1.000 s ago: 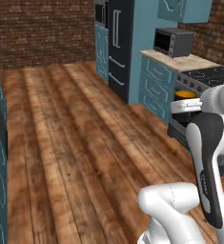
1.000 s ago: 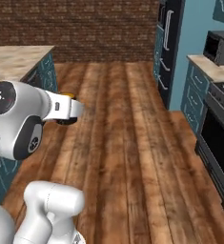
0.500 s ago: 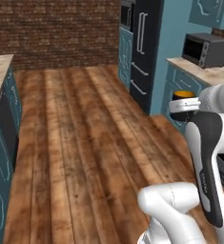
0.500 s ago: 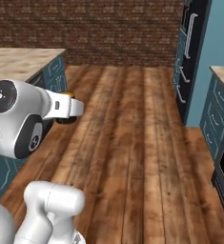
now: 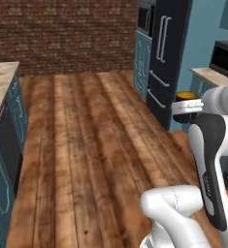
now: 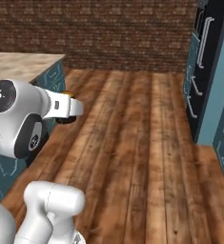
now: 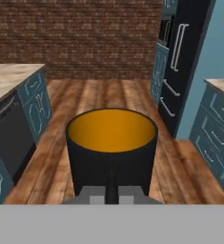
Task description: There is a tray on the dining counter. Grab the cup, mug, and pitcher and place them on the tray. The pitcher may be placed next to the tray if it cannot fit the tray.
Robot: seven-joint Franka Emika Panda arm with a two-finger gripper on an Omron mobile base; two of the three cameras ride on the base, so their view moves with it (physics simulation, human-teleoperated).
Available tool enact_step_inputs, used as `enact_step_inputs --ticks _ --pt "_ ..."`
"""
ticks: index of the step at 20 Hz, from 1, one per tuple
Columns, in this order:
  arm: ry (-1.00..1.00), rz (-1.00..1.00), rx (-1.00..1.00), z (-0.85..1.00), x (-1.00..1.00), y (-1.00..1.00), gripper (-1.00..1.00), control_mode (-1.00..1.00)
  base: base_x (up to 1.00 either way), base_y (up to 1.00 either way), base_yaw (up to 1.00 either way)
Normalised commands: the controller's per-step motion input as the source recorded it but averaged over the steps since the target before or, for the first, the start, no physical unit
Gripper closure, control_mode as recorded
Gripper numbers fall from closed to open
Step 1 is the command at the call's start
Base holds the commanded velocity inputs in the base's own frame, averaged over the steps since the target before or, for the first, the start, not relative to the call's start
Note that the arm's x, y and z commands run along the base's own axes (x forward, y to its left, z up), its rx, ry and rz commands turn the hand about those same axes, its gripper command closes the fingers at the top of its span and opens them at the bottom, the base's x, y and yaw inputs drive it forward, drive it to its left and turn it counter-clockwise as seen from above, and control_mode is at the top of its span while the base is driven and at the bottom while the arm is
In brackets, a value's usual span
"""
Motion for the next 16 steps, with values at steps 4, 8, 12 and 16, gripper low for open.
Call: enact_step_inputs --ticks 4,8,12,16 --pt "0.00 0.00 0.00 0.00 0.00 0.00 1.00 1.00 1.00 -0.14 0.08" --pt "0.00 0.00 0.00 0.00 0.00 0.00 1.00 1.00 1.00 -0.16 0.03" --pt "0.00 0.00 0.00 0.00 0.00 0.00 1.00 1.00 1.00 -0.21 0.03" --pt "0.00 0.00 0.00 0.00 0.00 0.00 1.00 1.00 1.00 -0.28 0.03"
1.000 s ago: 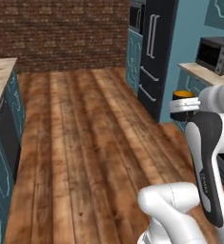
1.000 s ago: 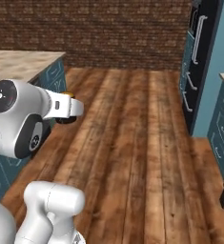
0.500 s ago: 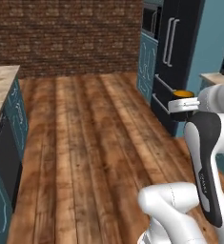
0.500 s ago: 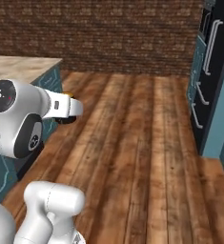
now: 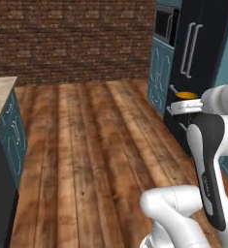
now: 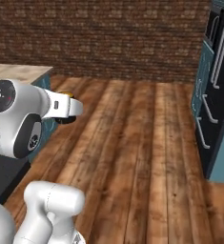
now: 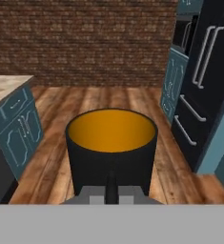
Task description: There is a tray on the dining counter. Grab the cup, mug, and pitcher and place them on the tray. The pitcher may be placed next to the tray if it cannot fit the tray.
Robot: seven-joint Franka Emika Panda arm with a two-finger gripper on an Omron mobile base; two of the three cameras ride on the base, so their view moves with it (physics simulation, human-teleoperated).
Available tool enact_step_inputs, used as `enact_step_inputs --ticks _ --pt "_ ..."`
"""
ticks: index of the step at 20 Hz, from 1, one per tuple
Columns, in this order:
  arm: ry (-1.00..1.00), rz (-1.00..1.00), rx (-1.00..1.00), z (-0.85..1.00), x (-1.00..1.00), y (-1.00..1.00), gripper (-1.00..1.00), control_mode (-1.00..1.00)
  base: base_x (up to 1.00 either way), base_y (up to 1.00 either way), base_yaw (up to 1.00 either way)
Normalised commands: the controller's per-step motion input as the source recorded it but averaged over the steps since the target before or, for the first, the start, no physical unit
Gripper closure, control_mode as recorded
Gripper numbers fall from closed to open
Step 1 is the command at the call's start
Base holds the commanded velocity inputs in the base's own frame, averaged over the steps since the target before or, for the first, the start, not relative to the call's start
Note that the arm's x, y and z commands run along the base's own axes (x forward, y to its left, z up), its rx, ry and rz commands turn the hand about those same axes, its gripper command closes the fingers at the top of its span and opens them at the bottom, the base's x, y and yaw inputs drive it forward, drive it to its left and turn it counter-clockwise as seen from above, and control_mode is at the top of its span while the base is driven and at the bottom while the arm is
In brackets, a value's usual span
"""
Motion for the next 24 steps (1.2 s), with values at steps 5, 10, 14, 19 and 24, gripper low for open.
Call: enact_step_inputs --ticks 5,10,14,19,24 --pt "0.00 0.00 0.00 0.00 0.00 0.00 1.00 1.00 1.00 -0.35 0.04" --pt "0.00 0.00 0.00 0.00 0.00 0.00 1.00 1.00 1.00 -0.40 0.05" --pt "0.00 0.00 0.00 0.00 0.00 0.00 1.00 1.00 1.00 -0.39 0.04" --pt "0.00 0.00 0.00 0.00 0.00 0.00 1.00 1.00 1.00 -0.38 0.04" --pt "0.00 0.00 0.00 0.00 0.00 0.00 1.00 1.00 1.00 -0.35 0.05"
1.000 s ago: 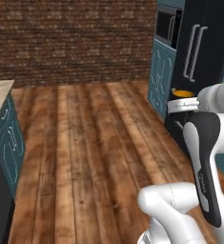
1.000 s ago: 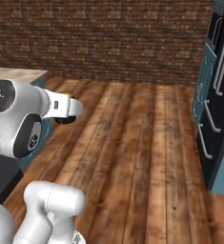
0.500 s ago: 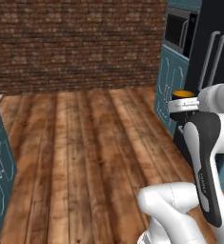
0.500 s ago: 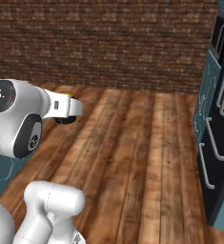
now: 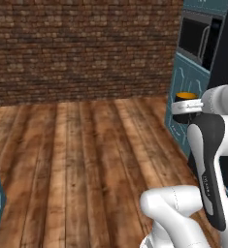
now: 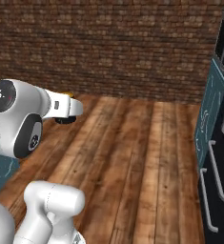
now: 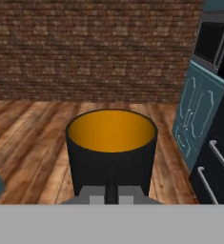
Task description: There is a tray on the dining counter. Grab the cup, mug, and pitcher and place them on the tray. The pitcher may be placed next to the tray if it cannot fit the tray.
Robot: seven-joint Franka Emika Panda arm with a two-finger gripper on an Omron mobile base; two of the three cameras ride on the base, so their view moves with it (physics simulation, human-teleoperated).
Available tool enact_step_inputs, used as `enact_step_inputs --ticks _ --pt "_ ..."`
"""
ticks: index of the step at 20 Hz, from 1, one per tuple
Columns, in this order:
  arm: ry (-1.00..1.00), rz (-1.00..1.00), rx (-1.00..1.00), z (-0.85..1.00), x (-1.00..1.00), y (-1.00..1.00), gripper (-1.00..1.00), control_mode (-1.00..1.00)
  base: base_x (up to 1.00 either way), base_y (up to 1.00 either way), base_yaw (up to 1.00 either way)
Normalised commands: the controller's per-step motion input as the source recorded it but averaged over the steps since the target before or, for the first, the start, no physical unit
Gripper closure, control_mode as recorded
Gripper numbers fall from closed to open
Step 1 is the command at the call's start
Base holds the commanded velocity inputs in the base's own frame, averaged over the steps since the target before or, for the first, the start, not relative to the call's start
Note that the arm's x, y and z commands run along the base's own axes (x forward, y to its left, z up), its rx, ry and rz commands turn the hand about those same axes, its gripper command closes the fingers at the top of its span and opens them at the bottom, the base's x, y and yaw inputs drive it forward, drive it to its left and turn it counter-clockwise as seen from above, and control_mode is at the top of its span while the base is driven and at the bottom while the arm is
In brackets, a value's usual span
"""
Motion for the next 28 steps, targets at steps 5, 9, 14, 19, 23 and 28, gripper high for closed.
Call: enact_step_inputs --ticks 5,9,14,19,23,28 --pt "0.00 0.00 0.00 0.00 0.00 0.00 1.00 1.00 1.00 -0.30 0.05" --pt "0.00 0.00 0.00 0.00 0.00 0.00 1.00 1.00 1.00 -0.27 0.05" --pt "0.00 0.00 0.00 0.00 0.00 0.00 1.00 1.00 1.00 -0.23 0.06" --pt "0.00 0.00 0.00 0.00 0.00 0.00 1.00 1.00 1.00 -0.19 0.08" --pt "0.00 0.00 0.00 0.00 0.00 0.00 1.00 1.00 1.00 -0.23 0.11" --pt "0.00 0.00 0.00 0.00 0.00 0.00 1.00 1.00 1.00 -0.32 0.21"
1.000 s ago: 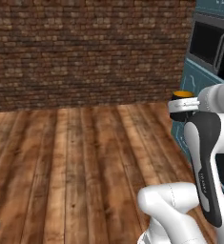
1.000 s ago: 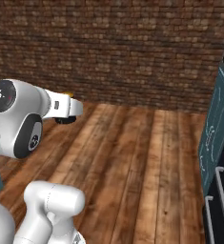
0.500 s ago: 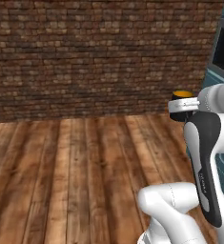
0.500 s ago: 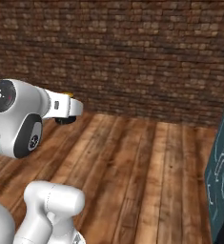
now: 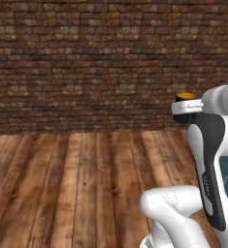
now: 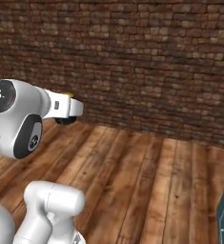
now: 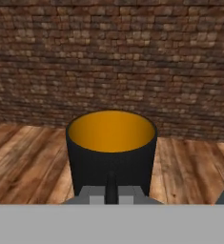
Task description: There is a tray on the dining counter. Grab the cup, mug, and pitcher and place them on the tray. The pitcher may be placed next to the tray if it cannot fit the tray.
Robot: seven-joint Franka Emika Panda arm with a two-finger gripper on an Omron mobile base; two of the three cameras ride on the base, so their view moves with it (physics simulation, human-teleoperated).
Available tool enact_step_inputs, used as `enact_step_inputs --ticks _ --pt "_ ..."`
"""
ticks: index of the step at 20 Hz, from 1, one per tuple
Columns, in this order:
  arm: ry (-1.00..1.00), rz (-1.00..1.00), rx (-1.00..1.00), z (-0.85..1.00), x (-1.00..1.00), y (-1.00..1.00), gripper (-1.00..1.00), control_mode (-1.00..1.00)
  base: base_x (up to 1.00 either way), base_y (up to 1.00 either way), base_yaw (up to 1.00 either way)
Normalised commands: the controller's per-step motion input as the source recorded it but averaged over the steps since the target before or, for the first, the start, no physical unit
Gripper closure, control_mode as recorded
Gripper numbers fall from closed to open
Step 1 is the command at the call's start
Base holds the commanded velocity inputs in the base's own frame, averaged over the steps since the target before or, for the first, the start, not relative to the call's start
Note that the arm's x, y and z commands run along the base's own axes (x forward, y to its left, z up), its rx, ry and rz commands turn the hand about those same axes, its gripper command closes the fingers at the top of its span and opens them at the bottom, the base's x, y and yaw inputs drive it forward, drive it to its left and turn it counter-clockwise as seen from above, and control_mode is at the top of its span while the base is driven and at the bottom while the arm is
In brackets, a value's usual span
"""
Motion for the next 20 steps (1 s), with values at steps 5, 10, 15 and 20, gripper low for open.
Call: enact_step_inputs --ticks 5,10,15,20 --pt "0.00 0.00 0.00 0.00 0.00 0.00 1.00 1.00 1.00 -0.36 0.39" --pt "0.00 0.00 0.00 0.00 0.00 0.00 1.00 1.00 1.00 -0.47 0.60" --pt "0.00 0.00 0.00 0.00 0.00 0.00 1.00 1.00 1.00 -0.45 0.80" --pt "0.00 0.00 0.00 0.00 0.00 0.00 1.00 1.00 1.00 -0.33 0.88"
